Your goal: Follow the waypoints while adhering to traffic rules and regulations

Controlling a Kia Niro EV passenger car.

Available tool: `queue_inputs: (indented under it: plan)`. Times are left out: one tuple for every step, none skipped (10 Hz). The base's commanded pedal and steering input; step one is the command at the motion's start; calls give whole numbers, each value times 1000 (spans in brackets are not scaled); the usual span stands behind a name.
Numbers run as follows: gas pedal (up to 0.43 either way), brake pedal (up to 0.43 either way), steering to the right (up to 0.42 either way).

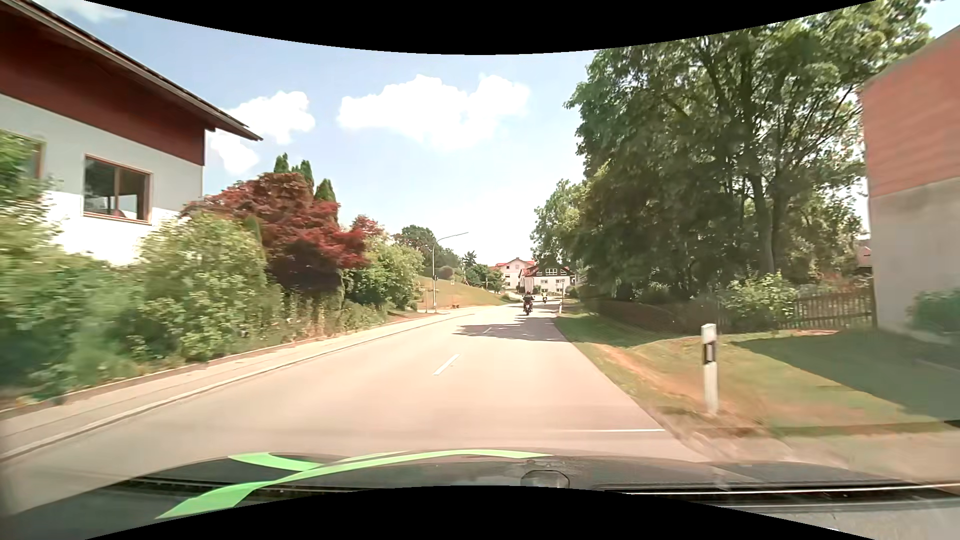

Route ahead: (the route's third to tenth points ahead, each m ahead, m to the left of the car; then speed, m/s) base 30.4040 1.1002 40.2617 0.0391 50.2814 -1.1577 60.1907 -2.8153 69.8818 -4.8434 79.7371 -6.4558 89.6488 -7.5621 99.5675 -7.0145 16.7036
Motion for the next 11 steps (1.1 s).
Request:
queue_inputs:
  plan:
    - [130, 0, 14]
    - [98, 0, 15]
    - [87, 0, 14]
    - [79, 0, 15]
    - [67, 0, 14]
    - [59, 0, 15]
    - [47, 0, 14]
    - [47, 0, 15]
    - [47, 0, 15]
    - [47, 0, 15]
    - [47, 0, 15]
